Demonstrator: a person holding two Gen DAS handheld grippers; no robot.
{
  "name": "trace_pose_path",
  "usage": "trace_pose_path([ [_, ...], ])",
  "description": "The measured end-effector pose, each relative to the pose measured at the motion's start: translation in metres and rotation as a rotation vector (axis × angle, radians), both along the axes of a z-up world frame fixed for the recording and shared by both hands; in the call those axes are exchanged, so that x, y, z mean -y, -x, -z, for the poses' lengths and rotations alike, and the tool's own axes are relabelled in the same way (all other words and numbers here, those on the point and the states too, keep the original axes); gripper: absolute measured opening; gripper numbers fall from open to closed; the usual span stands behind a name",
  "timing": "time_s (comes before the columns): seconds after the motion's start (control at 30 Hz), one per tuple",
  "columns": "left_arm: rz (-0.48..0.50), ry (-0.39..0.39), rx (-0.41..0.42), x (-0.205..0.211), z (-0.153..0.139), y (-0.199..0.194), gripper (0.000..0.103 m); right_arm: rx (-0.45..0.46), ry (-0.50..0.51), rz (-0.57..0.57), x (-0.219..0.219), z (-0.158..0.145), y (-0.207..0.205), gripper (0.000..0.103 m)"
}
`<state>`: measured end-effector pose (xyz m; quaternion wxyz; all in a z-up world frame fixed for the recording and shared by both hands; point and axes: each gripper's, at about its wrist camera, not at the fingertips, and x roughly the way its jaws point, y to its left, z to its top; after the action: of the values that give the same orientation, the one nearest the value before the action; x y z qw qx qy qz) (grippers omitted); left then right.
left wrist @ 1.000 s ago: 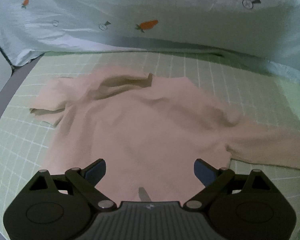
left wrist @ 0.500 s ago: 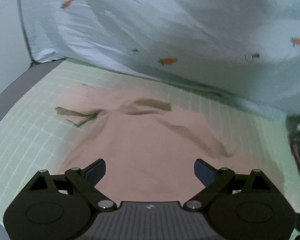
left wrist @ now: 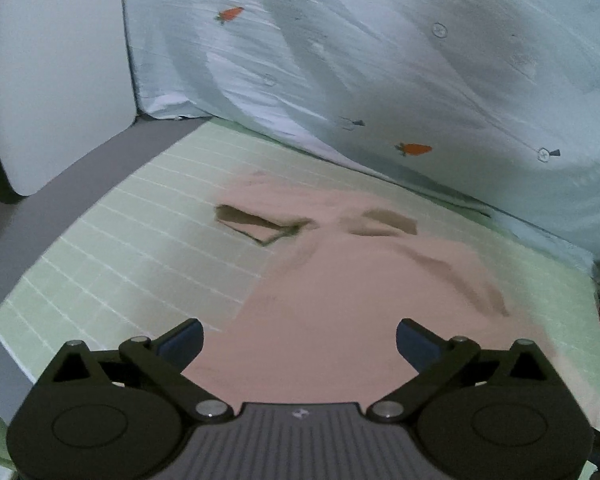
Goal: Fold clothes
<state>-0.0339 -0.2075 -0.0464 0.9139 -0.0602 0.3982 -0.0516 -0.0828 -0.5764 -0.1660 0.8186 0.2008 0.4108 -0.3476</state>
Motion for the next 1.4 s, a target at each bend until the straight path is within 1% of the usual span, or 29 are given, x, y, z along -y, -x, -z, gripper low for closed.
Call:
trace_pose_path([
  [0.1,0.012,-0.002,0.01,-0.024,-0.003,0.0,0.102,-0.005,-0.001,-0.086,-0.039,-0.001,-0.016,0.103],
  [0.23,0.029,-0.005,0.042,-0.054,-0.005,-0.005,0.102,-0.019,-0.003,-0.139,-0.076,0.002,-0.039,0.103],
  [0.4,0.007,-0.01,0.043,-0.094,-0.004,-0.033,0.102,-0.033,0.007,-0.188,-0.118,0.003,-0.073,0.103],
  [0.53,-0.008,0.002,0.048,-0.12,-0.001,-0.066,0.102,-0.03,0.027,-0.203,-0.143,0.003,-0.106,0.103],
  [0.67,-0.011,0.025,0.037,-0.138,0.008,-0.109,0.102,-0.041,0.02,-0.22,-0.159,0.01,-0.145,0.103],
  [0.83,-0.004,0.125,-0.038,-0.151,0.021,-0.172,0.101,-0.043,-0.007,-0.228,-0.17,0.02,-0.186,0.103],
  [0.9,0.029,0.14,-0.074,-0.15,0.033,-0.197,0.1,-0.024,0.002,-0.231,-0.172,0.024,-0.199,0.103],
  [0.97,0.058,0.117,-0.091,-0.145,0.045,-0.217,0.095,0.003,0.014,-0.214,-0.172,0.031,-0.209,0.103],
  [1.0,0.071,0.107,-0.101,-0.143,0.052,-0.227,0.094,0.017,0.024,-0.2,-0.172,0.034,-0.214,0.103],
  [1.03,0.079,0.103,-0.115,-0.14,0.059,-0.236,0.091,0.039,0.075,-0.15,-0.173,0.038,-0.217,0.103],
  [1.1,0.095,0.095,-0.143,-0.134,0.073,-0.253,0.086,0.032,0.128,-0.096,-0.173,0.046,-0.225,0.103],
  [1.13,0.103,0.092,-0.158,-0.131,0.08,-0.262,0.081,0.046,0.132,-0.069,-0.171,0.049,-0.227,0.103],
  [1.17,0.116,0.09,-0.172,-0.127,0.087,-0.269,0.073,0.061,0.137,-0.041,-0.169,0.052,-0.228,0.103],
  [1.2,0.131,0.084,-0.184,-0.122,0.094,-0.276,0.069,0.072,0.154,-0.019,-0.169,0.053,-0.229,0.103],
  [1.23,0.144,0.078,-0.192,-0.118,0.1,-0.282,0.059,0.083,0.171,0.002,-0.168,0.055,-0.229,0.103],
  [1.27,0.156,0.072,-0.199,-0.115,0.106,-0.287,0.054,0.088,0.184,0.009,-0.169,0.056,-0.231,0.103],
  [1.33,0.18,0.067,-0.208,-0.109,0.115,-0.293,0.05,0.105,0.22,0.016,-0.173,0.058,-0.231,0.103],
  [1.4,0.204,0.055,-0.21,-0.103,0.123,-0.296,0.049,0.118,0.231,0.017,-0.173,0.06,-0.231,0.103],
])
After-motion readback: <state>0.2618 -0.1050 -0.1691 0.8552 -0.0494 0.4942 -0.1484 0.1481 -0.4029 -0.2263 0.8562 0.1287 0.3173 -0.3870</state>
